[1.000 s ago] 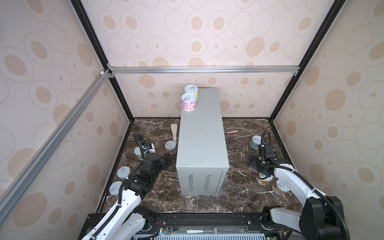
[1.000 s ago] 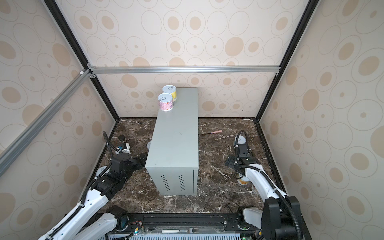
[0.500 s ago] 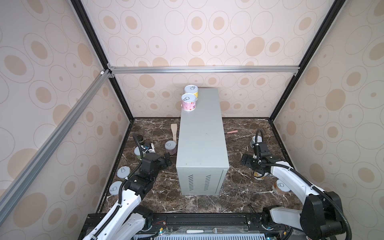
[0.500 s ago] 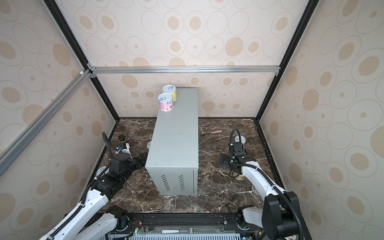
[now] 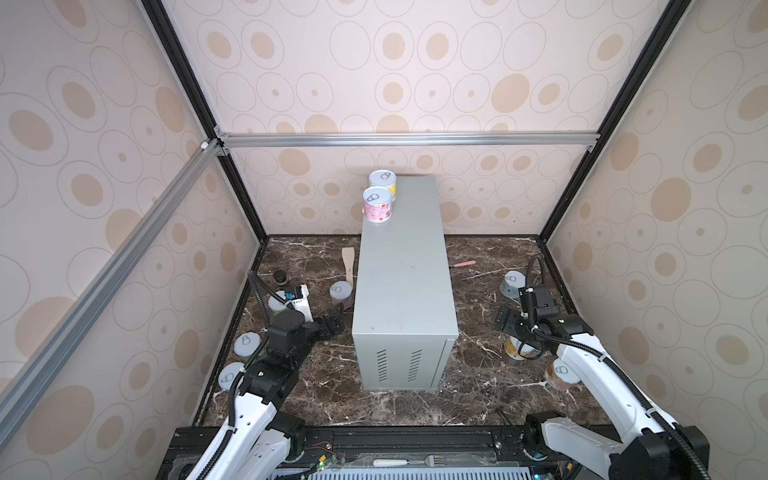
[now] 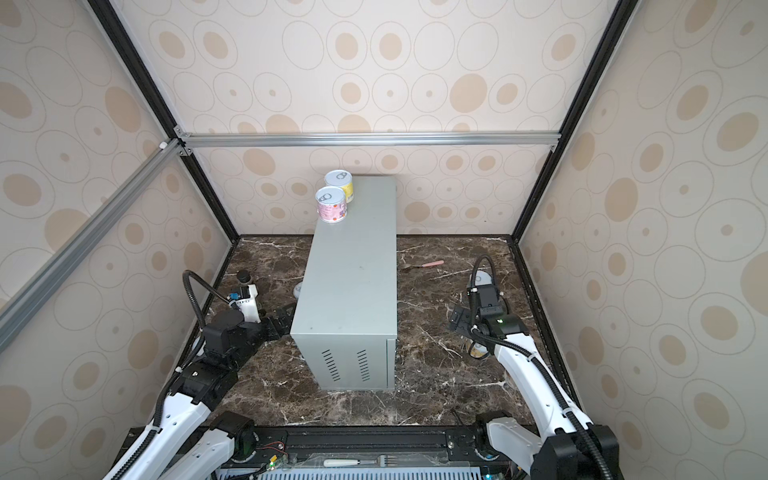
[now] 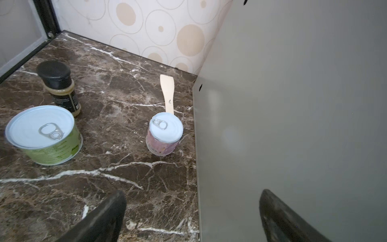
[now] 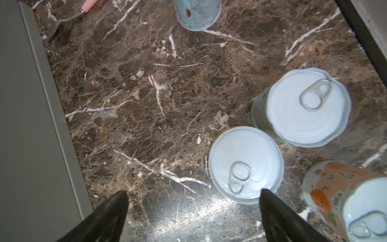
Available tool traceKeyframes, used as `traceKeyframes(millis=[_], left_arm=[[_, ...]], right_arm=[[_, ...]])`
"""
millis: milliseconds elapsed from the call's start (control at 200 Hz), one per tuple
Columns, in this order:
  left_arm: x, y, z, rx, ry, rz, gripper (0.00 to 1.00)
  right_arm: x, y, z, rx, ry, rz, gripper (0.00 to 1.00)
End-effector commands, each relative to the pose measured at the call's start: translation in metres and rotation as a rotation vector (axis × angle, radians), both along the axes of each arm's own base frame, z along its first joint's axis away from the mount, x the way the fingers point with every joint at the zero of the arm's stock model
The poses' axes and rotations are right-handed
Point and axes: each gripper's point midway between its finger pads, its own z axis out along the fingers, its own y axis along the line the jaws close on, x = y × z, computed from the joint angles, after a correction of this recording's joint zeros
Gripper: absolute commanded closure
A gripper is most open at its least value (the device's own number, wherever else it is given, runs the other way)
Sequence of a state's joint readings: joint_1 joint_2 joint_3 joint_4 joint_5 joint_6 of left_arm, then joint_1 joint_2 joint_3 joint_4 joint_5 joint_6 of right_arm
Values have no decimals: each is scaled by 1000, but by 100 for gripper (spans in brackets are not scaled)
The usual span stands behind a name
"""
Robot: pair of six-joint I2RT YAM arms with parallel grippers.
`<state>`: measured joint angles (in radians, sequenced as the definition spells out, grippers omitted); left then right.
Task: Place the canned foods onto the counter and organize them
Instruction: 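Lower the right gripper toward the yellow-labelled can near the robot, then close the right gripper on the yellow-labelled can and lift it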
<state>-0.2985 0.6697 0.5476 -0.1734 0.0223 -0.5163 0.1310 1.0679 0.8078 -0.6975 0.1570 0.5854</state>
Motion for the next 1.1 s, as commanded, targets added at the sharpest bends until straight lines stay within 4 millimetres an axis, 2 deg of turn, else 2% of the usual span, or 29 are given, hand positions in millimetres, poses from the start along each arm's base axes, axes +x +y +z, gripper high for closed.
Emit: traceKeyframes(millis=[0, 330, 800, 1095], left_arm=[[3, -13, 0, -2, -9, -82, 1], [8, -20, -11, -17, 31, -115, 1], [15, -21, -26, -16, 83, -130, 1], [18, -22, -34, -19, 107, -129, 1]], right_arm=[[-19, -15, -15, -42, 63, -50, 0], [-18, -28, -41, -35, 59, -131, 0], [5, -41, -90, -65, 81, -202, 0], [15, -43, -93, -77, 82, -200, 4]])
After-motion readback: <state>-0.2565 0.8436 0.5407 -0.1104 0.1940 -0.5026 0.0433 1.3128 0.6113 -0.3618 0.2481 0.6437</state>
